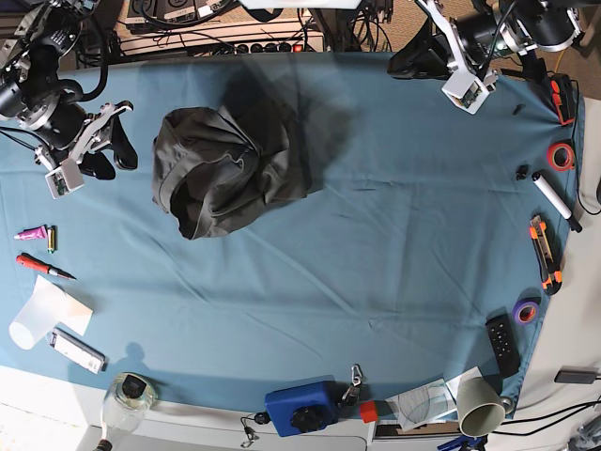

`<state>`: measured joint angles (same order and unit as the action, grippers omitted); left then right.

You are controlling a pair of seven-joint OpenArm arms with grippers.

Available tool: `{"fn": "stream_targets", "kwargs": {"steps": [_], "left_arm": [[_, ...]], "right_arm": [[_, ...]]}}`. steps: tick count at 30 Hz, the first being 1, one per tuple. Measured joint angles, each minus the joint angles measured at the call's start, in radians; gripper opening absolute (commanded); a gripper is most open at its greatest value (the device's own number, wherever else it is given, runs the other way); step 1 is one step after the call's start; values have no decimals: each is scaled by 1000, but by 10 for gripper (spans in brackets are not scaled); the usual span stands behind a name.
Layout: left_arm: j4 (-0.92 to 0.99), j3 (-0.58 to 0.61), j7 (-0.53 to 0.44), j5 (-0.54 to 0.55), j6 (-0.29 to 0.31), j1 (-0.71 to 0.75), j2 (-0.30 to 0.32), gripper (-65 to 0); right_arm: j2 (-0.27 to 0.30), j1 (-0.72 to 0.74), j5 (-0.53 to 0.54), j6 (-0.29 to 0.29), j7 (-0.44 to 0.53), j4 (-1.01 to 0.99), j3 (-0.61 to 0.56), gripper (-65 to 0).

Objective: Fold the T-shirt properly
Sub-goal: 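Release the shirt and raise the right gripper, then grasp the edge of the folded bundle with the right gripper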

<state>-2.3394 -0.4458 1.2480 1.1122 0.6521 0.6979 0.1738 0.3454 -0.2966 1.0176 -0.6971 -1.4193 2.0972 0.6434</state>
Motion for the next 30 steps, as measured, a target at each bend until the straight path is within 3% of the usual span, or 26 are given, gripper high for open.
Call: {"fn": "stream_targets", "kwargs": {"steps": [4, 8, 15, 19, 24, 30], "left_arm": [[0, 0, -3, 0, 0, -1, 0, -650], [0, 0, -4, 0, 0, -3, 0, -650], [0, 0, -7, 0, 0, -3, 0, -650], [0, 0, -7, 0, 0, -3, 0, -650], [0, 0, -11, 0, 0, -3, 0, -650], [0, 0, -16, 0, 0, -6, 0, -650]], "right_arm": [[0, 0, 2, 0, 2, 0, -19, -390], [0, 0, -8, 0, 3, -1, -127, -390], [1, 0, -266, 1, 25, -2, -295, -390], [1, 3, -303, 19, 48, -80, -372, -398], [1, -1, -305, 24, 24, -132, -454, -648], [3, 2, -186, 1, 13, -5, -457, -650]]}}
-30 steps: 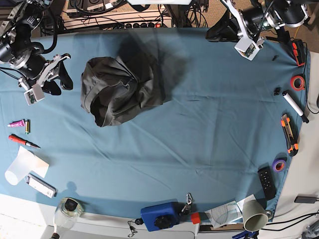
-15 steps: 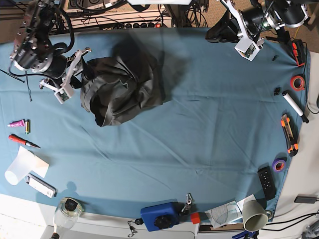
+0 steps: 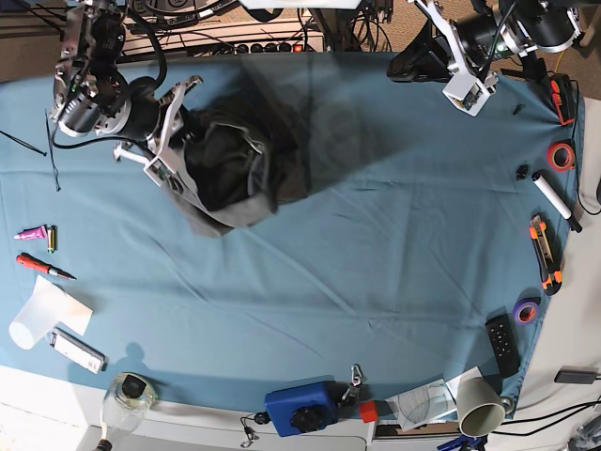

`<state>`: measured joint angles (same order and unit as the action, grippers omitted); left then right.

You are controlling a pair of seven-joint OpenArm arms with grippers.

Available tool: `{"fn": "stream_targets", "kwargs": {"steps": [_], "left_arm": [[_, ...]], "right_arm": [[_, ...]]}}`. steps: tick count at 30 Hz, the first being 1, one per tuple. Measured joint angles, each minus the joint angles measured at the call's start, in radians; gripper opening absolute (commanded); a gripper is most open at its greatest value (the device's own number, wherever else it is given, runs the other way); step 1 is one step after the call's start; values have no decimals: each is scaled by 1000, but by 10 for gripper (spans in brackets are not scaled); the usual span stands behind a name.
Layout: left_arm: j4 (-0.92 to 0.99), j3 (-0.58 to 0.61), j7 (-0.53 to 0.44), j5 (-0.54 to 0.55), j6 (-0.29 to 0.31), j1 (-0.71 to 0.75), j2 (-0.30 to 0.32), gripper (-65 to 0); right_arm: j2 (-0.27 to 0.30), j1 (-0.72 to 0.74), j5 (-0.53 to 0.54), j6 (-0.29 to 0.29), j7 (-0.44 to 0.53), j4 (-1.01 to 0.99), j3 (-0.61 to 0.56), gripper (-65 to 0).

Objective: Fold the T-shirt properly
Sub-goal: 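Grasp the edge of the folded bundle with the right gripper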

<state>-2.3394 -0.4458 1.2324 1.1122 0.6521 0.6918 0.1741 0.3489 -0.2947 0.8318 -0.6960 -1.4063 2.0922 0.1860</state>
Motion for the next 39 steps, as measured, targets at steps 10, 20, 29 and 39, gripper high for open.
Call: {"fn": "stream_targets", "kwargs": {"steps": [10, 20, 29, 39], "left_arm": [[0, 0, -6, 0, 0, 0, -32, -650], [0, 0, -14, 0, 0, 0, -78, -650], [0, 0, -14, 0, 0, 0, -78, -650], [0, -1, -14, 0, 0, 13, -80, -650]], "right_arm": [[0, -24, 87, -1, -11, 59, 0, -650], [0, -29, 325, -1, -11, 60, 0, -596], [0, -28, 440, -1, -13, 60, 0, -596], [-36, 72, 470, -1, 26, 139, -66, -596]]}}
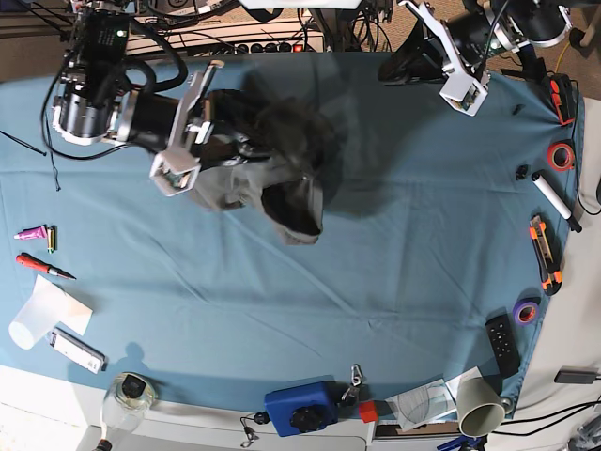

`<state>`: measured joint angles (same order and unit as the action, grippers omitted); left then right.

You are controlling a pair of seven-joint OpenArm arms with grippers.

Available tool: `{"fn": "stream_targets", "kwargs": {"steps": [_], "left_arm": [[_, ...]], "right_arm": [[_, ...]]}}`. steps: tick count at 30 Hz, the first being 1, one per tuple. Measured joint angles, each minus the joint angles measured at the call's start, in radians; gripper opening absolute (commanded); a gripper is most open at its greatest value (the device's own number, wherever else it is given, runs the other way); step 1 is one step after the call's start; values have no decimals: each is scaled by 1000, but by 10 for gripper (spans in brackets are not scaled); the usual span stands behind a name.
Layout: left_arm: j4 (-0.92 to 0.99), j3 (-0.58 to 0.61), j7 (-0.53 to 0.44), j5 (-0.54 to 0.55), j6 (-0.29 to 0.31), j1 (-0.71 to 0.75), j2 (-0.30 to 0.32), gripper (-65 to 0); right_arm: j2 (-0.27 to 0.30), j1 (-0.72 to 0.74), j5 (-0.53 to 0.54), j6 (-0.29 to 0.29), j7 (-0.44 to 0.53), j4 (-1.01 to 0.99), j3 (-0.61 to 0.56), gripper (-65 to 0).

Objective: Fold the T-shirt properly
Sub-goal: 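Grasp the edge of the folded bundle with the right gripper, then pull and flatten the bundle with the right gripper, collar label facing up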

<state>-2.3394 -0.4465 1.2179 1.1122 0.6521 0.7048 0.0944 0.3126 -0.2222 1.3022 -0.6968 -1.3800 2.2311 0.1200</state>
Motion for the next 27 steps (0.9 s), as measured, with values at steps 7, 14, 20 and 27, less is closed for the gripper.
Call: {"fn": "stream_targets", "kwargs": {"steps": [7, 14, 20, 27], "left_arm": [[0, 0, -11, 0, 0, 10, 0, -650], [0, 0, -15, 0, 0, 18, 0, -650], [0, 0, -76, -70, -1, 18, 0, -650], [0, 0, -151, -208, -39, -60, 0, -650]], "right_arm": [[0, 0, -88, 0, -33, 0, -129, -596], [-55, 1, -237, 0, 176, -1, -77, -596], [-96, 17, -414, 37, 188, -1, 40, -604], [-90, 17, -444, 71, 202, -147, 41, -631]]}}
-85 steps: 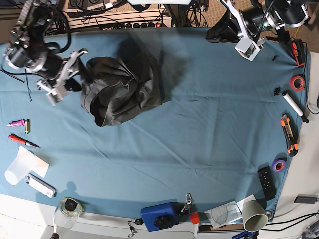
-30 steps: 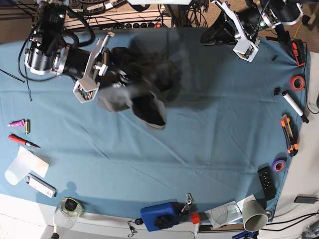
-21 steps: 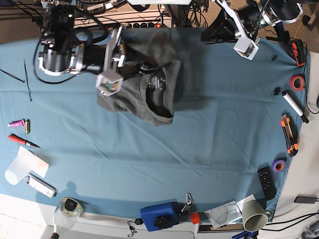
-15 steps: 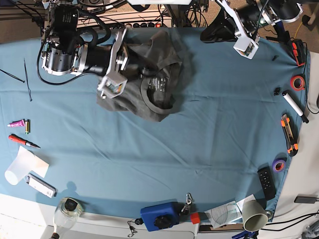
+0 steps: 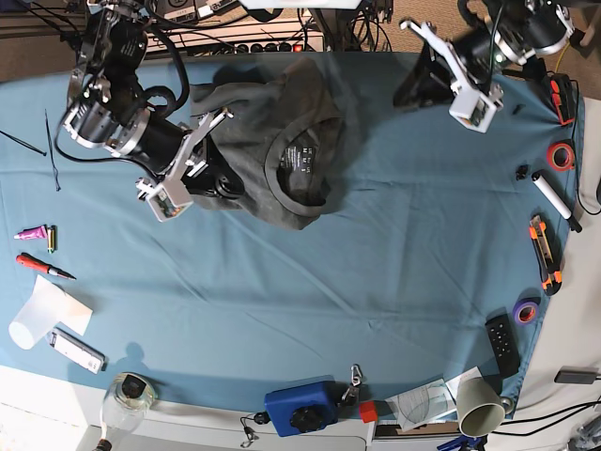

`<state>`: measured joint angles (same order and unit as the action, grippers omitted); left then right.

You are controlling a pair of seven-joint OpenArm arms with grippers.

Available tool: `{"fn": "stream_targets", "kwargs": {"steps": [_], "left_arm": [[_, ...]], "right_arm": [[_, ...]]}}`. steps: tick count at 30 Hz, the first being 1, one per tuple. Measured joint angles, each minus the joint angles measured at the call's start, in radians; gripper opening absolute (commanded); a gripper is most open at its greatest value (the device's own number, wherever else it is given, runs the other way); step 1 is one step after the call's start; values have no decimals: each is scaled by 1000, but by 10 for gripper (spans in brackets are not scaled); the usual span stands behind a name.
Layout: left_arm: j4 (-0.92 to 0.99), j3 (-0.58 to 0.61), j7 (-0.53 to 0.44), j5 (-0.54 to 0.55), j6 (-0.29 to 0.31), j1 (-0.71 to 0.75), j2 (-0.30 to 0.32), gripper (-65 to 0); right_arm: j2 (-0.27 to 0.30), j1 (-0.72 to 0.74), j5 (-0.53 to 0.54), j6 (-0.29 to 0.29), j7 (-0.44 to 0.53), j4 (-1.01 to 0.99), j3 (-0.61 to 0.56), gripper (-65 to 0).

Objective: Fold the T-shirt properly
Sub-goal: 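Pull and flatten the bundle with the right gripper, collar label facing up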

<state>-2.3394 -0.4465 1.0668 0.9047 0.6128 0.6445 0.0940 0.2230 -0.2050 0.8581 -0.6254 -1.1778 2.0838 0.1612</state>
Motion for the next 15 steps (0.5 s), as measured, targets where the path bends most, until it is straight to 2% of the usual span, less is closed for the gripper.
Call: {"fn": "stream_targets", "kwargs": {"steps": [5, 7, 11, 15], "left_arm": [[0, 0, 1, -15, -5, -1, 1, -650], [0, 0, 1, -15, -5, -2, 1, -650], [0, 0, 1, -15, -5, -6, 1, -650], [0, 0, 1, -14, -5, -6, 1, -650]], "right_arm": [[-2, 35, 39, -1, -27, -193, 0, -631], [-2, 52, 72, -5, -19, -297, -5, -631], [-2, 114, 64, -19, 8, -539, -37, -631], [4, 180, 112, -27, 12, -684, -69, -631]]}}
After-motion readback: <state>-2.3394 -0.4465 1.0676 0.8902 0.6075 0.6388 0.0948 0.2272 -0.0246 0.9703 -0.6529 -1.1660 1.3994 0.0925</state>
